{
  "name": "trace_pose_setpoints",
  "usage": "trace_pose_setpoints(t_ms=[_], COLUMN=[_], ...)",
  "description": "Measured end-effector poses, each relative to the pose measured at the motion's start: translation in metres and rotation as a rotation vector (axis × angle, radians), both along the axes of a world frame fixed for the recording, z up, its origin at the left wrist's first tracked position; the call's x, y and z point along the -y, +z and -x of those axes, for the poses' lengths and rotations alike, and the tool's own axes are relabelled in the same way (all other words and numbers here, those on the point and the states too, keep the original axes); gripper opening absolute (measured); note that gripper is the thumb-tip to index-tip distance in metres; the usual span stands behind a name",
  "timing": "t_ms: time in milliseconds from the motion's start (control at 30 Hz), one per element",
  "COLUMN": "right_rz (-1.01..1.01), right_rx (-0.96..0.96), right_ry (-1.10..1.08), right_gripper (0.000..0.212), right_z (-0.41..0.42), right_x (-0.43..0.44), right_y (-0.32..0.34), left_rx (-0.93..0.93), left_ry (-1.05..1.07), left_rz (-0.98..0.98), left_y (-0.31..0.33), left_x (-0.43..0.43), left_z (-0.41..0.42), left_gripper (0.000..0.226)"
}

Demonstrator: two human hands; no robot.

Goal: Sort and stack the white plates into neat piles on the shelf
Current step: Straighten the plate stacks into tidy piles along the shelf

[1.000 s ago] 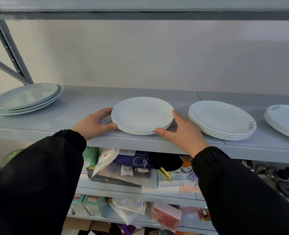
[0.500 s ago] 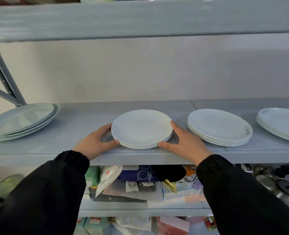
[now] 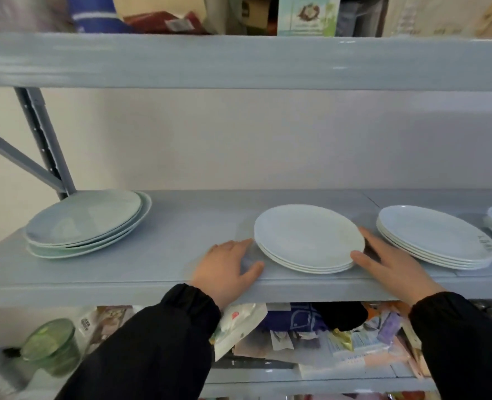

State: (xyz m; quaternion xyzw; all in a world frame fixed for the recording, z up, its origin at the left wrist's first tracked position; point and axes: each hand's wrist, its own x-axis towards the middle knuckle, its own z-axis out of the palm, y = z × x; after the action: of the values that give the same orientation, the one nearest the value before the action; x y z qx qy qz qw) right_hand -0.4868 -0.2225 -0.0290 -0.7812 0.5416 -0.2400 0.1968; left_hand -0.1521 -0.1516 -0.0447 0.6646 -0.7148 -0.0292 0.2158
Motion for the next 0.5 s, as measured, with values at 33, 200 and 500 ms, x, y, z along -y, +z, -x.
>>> trace_pose_setpoints(t_ms=[33, 200, 500], right_rz=[-0.002, -0.013, 0.110], right_rx=[0.011, 0.050, -0.333], right_ry=[-0.011, -0.079, -0.025], right_gripper=[0.076, 0.072, 0.087], right_z=[-0.002, -0.015, -0.061], right_x=[-0.004, -0.017, -0.001], right_y=[0.000, 0.003, 0.041], left_rx=[0.040, 0.156, 0.135], left_ry=[-0.006, -0.004, 0.122], left_rz=[-0.001, -0.057, -0.028], left_y=[0.001, 0.003, 0.033], left_x=[-0.001, 0.000, -0.004], left_z=[-0.005, -0.032, -0.049], left_gripper=[0.066, 0.074, 0.075])
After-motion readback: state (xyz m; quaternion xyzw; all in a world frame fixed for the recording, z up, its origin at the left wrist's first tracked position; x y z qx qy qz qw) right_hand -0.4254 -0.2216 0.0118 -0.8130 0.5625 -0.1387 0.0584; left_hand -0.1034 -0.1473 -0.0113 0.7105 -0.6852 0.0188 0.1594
